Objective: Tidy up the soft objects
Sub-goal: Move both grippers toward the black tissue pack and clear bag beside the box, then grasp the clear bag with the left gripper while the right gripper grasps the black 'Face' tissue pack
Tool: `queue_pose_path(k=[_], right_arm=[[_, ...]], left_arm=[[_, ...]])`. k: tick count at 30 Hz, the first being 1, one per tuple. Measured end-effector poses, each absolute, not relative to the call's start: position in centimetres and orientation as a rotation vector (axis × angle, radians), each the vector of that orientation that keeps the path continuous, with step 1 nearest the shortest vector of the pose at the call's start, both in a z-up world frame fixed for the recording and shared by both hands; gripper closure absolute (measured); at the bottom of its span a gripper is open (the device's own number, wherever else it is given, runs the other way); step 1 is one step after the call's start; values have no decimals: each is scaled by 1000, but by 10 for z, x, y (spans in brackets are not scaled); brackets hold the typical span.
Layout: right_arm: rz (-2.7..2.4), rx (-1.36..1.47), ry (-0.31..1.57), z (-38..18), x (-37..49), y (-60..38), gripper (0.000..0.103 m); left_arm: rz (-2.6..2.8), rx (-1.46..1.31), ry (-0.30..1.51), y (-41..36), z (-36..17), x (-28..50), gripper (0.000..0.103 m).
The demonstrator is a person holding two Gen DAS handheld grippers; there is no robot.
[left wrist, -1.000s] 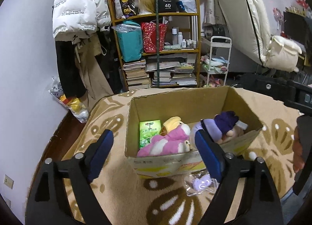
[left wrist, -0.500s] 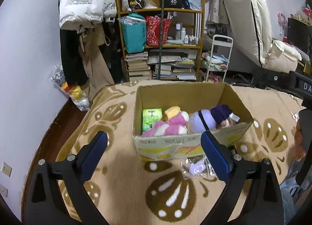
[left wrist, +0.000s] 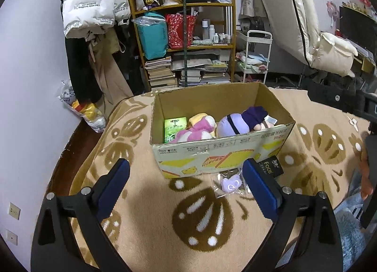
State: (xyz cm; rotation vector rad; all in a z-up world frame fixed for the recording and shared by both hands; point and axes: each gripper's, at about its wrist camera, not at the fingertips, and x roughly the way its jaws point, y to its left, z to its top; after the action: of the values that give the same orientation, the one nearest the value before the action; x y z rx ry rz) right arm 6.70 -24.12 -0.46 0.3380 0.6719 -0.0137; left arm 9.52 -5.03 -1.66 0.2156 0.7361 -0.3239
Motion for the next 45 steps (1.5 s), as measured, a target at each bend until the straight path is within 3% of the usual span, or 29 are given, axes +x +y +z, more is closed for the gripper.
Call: queue_pose_path(k=[45], right_arm=[[-27,266,937,-88,106,-220,0]], left_arm=[[-332,301,854,-82,-90,131,8]])
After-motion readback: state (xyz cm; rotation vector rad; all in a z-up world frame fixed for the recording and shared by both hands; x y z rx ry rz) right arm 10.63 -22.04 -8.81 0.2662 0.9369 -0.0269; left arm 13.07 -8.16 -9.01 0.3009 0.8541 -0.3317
